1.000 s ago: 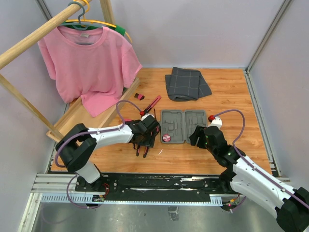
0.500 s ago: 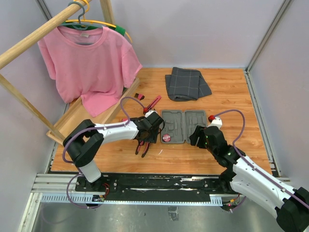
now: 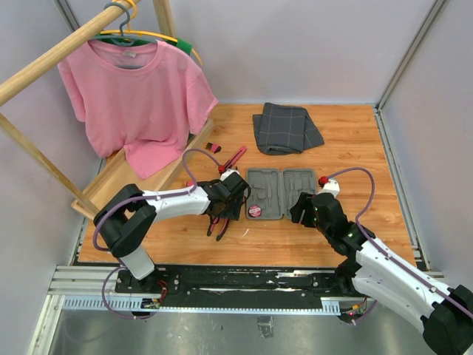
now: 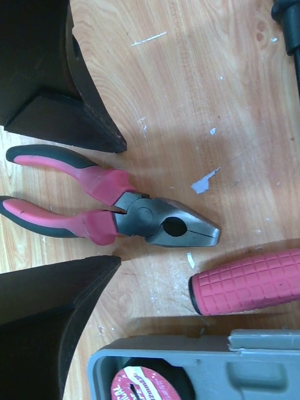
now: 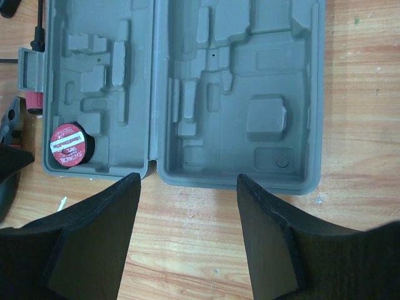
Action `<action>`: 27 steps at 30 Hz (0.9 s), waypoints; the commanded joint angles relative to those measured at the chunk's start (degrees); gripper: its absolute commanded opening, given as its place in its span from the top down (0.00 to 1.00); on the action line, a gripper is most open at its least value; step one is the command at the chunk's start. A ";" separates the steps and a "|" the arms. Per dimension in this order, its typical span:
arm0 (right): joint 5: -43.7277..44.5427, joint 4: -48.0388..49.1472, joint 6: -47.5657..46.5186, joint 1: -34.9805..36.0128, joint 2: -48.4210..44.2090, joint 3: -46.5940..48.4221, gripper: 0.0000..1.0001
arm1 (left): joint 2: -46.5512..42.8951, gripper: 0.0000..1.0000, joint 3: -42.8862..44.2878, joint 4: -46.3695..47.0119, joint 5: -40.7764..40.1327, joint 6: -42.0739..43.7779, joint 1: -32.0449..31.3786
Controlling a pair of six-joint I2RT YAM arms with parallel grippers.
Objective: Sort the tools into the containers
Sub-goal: Pick up the pliers at the center of the board.
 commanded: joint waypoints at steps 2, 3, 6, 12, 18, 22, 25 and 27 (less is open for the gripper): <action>0.21 0.84 0.45 -0.72 0.40 -0.41 0.36 | -1.06 0.31 -2.88 -1.67 2.82 4.30 -0.32; 0.20 0.88 0.54 -0.69 0.41 -0.37 0.36 | -1.02 0.32 -2.89 -1.32 3.46 5.40 -0.32; 0.19 0.79 0.59 -0.75 0.41 -0.37 0.36 | -0.34 0.36 -2.89 -0.54 4.69 7.39 -0.32; 0.51 0.39 0.54 -0.71 0.02 -0.37 0.36 | 1.63 0.45 -2.23 -0.59 4.77 9.45 -0.32; 0.63 0.27 0.65 -0.77 -0.12 -0.37 0.36 | 2.11 0.66 -1.94 -0.75 4.37 9.30 -0.26; 0.63 0.06 0.54 -0.75 -0.19 -0.14 0.36 | 0.32 0.78 -2.01 -0.51 3.53 8.49 -0.32; 0.72 0.05 0.45 -0.71 -0.25 -0.10 0.36 | -2.45 0.87 -2.09 -0.58 2.69 7.87 -0.23; 0.64 0.07 0.54 -0.76 -0.21 -0.02 0.36 | -4.33 0.93 -2.19 -0.72 2.20 7.34 -0.23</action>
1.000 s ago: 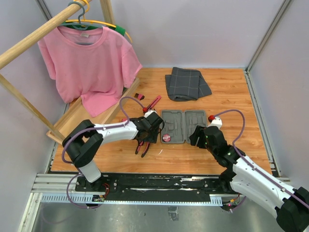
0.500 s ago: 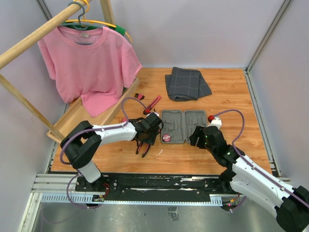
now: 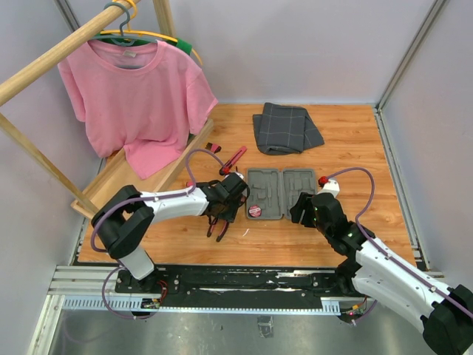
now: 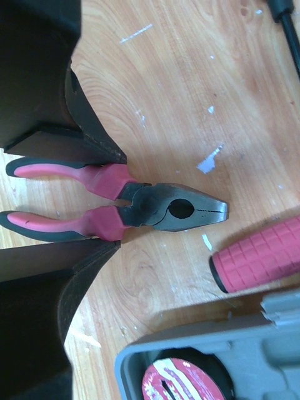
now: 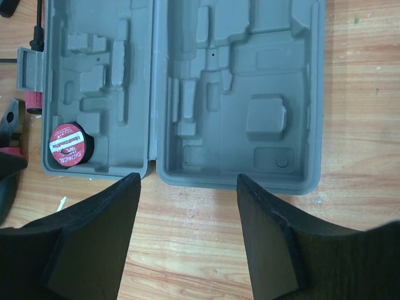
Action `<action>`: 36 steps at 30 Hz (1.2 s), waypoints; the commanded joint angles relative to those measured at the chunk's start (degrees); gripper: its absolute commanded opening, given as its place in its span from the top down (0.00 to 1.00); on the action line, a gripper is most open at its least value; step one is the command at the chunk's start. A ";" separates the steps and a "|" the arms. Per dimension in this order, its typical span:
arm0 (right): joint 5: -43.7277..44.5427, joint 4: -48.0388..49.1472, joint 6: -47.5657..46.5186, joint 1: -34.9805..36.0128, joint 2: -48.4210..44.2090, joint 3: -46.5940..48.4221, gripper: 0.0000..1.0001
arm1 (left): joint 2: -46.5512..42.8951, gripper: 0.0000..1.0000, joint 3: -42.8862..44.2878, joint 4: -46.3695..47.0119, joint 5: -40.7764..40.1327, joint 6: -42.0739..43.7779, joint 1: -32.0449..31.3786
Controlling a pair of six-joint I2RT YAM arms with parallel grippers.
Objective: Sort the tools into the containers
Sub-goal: Pick up the pliers at the center of the board.
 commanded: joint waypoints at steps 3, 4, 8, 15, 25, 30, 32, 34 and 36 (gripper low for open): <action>0.38 0.20 0.65 -0.75 -0.20 0.14 0.36 | -5.37 0.97 -0.63 -3.17 -2.69 -1.49 -0.15; 0.31 0.18 0.63 -0.70 -0.14 0.22 0.36 | -6.03 0.99 -0.38 -3.44 -3.08 -1.66 -0.13; 0.20 0.06 0.63 -0.73 -0.20 0.57 0.36 | -8.97 1.00 0.43 -4.35 -4.42 -1.98 -0.10; 1.25 -1.40 0.63 -0.76 -2.19 1.03 0.36 | -13.78 0.99 1.14 -2.92 -4.73 -2.87 0.07; 6.48 -5.76 -1.38 -0.75 -11.19 2.17 0.35 | -16.99 0.99 3.39 4.24 -1.86 -5.29 0.17; 7.94 -7.35 -2.10 -0.71 -16.94 2.24 0.35 | -16.24 1.00 5.01 9.06 1.52 -5.59 0.21; 8.79 -8.15 -2.56 -0.71 -19.31 2.27 0.35 | -15.65 1.00 5.68 10.39 2.15 -5.83 0.17; 10.42 -9.63 -3.31 -0.68 -21.75 2.53 0.35 | -14.98 1.00 6.37 11.39 2.56 -5.94 0.17; 14.08 -11.24 -3.94 -0.73 -24.09 2.85 0.35 | -14.56 1.00 6.48 12.56 3.12 -6.03 0.17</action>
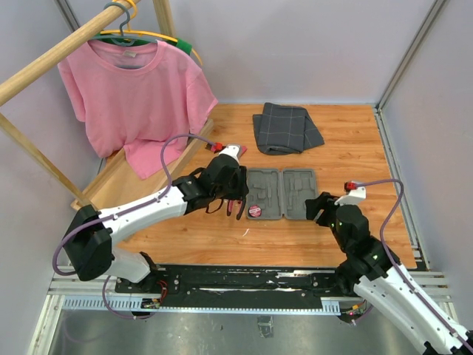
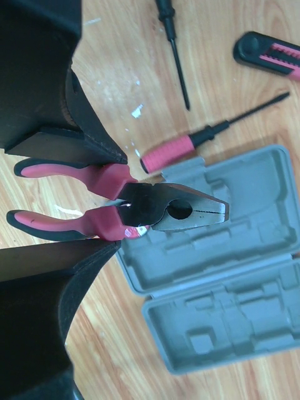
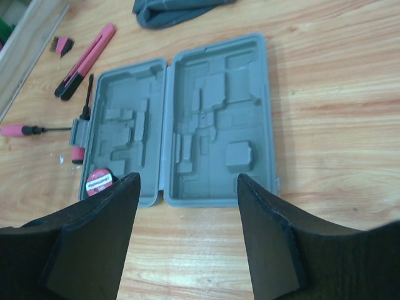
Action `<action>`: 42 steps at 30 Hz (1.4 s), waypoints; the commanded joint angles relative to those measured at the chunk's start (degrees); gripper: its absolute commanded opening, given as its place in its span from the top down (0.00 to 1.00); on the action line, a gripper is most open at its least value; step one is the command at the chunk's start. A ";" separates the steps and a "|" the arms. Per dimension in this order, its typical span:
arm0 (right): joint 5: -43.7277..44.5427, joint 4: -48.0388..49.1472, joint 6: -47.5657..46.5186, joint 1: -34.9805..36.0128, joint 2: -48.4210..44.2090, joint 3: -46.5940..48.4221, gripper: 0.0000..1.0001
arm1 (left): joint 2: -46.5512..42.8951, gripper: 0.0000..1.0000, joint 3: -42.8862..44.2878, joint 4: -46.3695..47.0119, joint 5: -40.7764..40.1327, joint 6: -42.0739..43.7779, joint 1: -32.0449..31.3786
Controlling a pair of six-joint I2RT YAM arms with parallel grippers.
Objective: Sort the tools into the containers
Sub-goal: Pick up the pliers at the center of the board.
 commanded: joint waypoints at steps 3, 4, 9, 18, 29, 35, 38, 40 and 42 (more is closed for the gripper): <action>9.29 -5.62 -2.68 -0.70 -7.09 2.45 0.35 | 0.60 0.99 2.43 9.06 3.15 -0.96 0.08; 9.73 -5.93 -2.68 -0.75 -7.85 2.35 0.35 | 0.75 1.00 2.42 9.64 3.69 -0.94 0.08; 9.44 -7.55 -1.36 -0.69 -8.91 2.36 0.35 | 2.45 1.00 3.20 11.24 5.50 -1.28 0.08; 8.89 -10.53 0.86 -0.69 -10.02 2.91 0.35 | 8.36 1.00 6.82 12.29 6.92 -4.85 -0.05; 14.98 -10.58 -0.37 -0.71 -10.63 5.71 0.35 | 22.00 1.00 18.54 12.89 7.89 -11.11 -1.73; 0.37 -2.51 -5.20 -0.77 -11.33 2.92 0.34 | 22.91 1.00 20.03 13.73 8.41 -11.66 -2.21; -7.59 5.32 -3.98 -0.69 -10.31 0.37 0.33 | 21.34 0.99 18.70 14.07 8.48 -12.08 -2.21; -11.36 10.83 -2.16 -0.76 -7.97 -0.70 0.32 | 19.89 1.00 17.21 14.83 8.99 -12.65 -2.27; -12.94 14.56 0.13 -0.76 -3.83 -0.55 0.32 | 18.42 1.00 15.40 15.70 9.37 -13.23 -2.25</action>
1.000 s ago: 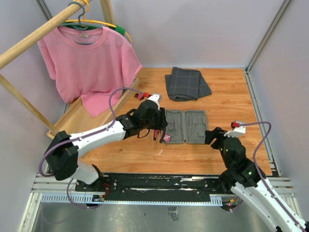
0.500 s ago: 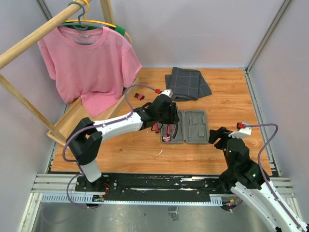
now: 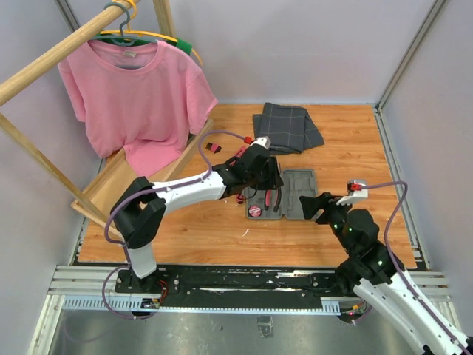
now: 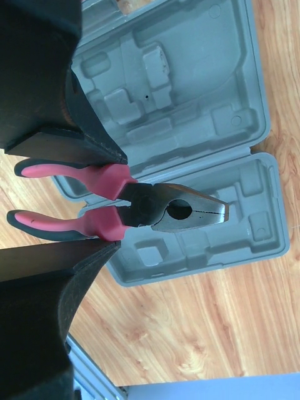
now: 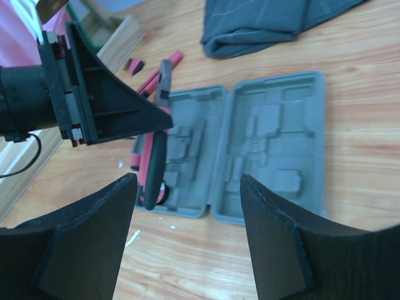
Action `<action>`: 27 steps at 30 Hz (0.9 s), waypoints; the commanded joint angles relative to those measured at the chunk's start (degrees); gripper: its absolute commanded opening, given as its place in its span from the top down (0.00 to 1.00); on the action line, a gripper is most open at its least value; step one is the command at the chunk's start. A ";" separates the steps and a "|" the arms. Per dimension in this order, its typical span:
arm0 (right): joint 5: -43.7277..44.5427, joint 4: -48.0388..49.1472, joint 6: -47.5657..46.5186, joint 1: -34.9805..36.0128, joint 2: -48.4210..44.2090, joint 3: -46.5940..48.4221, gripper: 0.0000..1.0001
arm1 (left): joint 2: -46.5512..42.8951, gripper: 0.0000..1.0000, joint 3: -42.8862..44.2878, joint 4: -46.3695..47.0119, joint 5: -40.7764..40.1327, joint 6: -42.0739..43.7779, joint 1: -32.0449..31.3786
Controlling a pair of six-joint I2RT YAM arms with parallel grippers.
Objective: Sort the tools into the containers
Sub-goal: Pick up the pliers at the center of the board.
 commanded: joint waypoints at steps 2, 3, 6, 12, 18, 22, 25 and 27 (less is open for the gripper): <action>-10.79 15.08 4.07 -0.76 10.91 -0.20 0.31 | -6.65 0.99 -3.04 6.05 1.47 -2.39 -0.43; -11.84 16.74 4.58 -0.70 13.37 0.04 0.30 | -7.33 1.00 -3.79 6.42 1.50 -2.67 -0.44; -14.76 22.10 6.82 -0.73 20.23 0.50 0.31 | -8.99 1.00 -5.47 7.06 1.42 -3.39 -0.52; -22.22 29.76 8.62 -0.76 31.28 1.58 0.32 | -10.86 1.00 -6.67 8.08 1.48 -4.33 -0.48; -26.44 34.72 9.67 -0.76 38.05 2.31 0.32 | -11.36 1.00 -6.38 8.38 1.77 -4.32 -0.77; -27.94 35.51 9.81 -0.73 41.05 3.01 0.33 | -11.55 1.00 -6.51 8.63 1.73 -4.37 -0.95; -27.76 35.21 9.84 -0.73 42.00 3.09 0.35 | -12.15 1.00 -6.82 8.50 0.65 -4.56 -0.94; -27.45 34.64 9.71 -0.75 42.47 3.08 0.36 | -12.92 1.00 -7.34 8.99 0.24 -4.77 -0.96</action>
